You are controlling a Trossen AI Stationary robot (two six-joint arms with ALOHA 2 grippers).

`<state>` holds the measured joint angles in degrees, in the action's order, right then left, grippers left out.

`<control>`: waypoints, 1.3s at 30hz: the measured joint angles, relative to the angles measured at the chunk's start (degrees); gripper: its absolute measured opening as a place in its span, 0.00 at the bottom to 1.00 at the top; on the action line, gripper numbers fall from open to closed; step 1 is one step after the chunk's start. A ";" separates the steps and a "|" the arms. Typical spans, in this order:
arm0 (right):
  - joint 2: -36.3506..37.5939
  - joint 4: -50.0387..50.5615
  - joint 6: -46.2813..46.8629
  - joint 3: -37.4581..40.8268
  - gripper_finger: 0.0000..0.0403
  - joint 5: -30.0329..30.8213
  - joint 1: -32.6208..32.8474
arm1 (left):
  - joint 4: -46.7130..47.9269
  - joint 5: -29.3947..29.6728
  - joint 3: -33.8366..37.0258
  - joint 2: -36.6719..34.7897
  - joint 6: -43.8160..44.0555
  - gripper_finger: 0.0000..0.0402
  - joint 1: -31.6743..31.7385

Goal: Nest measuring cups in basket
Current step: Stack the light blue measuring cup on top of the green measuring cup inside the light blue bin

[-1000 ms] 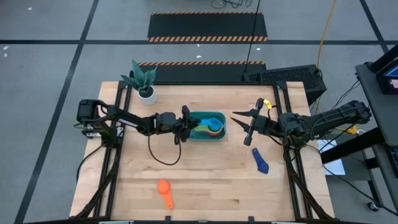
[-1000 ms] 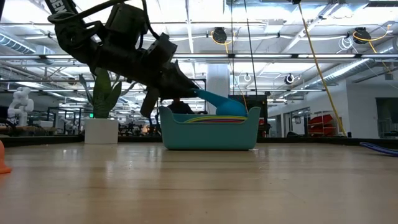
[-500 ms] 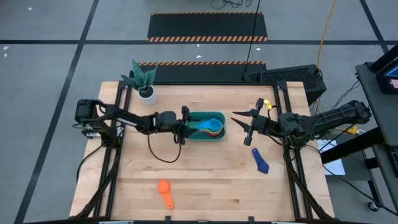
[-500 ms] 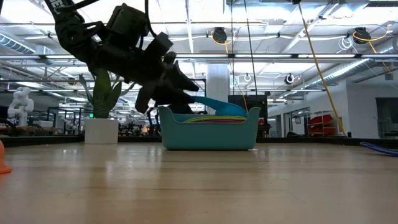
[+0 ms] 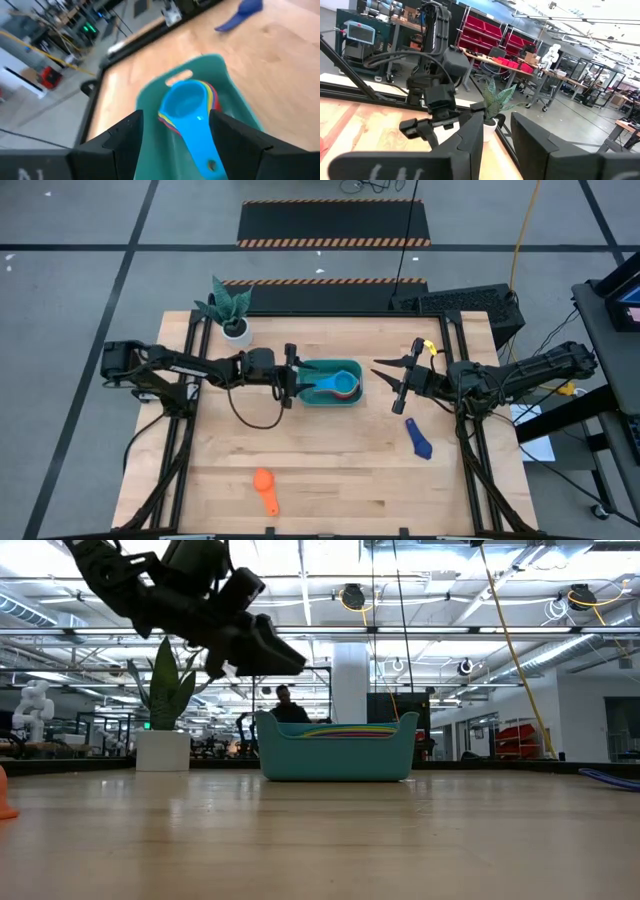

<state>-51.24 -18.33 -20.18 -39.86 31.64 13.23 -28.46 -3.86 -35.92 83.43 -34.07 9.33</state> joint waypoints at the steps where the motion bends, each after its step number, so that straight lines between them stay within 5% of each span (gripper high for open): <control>1: 0.00 0.02 0.00 0.00 0.23 0.01 0.00 | 1.33 0.04 0.05 -0.99 0.49 0.57 -0.02; 10: 0.00 0.00 0.85 0.00 0.23 0.01 0.00 | 1.70 0.86 -1.63 -0.39 8.80 0.57 -0.47; 16: 0.00 -0.04 1.51 0.00 0.23 -0.13 0.00 | 13.52 8.28 -8.09 0.89 14.88 0.57 -2.81; 24: 0.00 -0.03 1.55 0.00 0.23 -0.15 0.00 | 23.69 9.51 -15.96 5.80 20.94 0.57 -5.45; 39: 0.00 -0.02 1.75 0.00 0.23 -0.15 0.00 | 29.05 13.72 -21.06 15.90 20.21 0.57 -3.98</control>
<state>-51.24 -18.35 -18.44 -39.86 31.48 13.23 0.59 9.86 -56.98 99.33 -13.86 5.35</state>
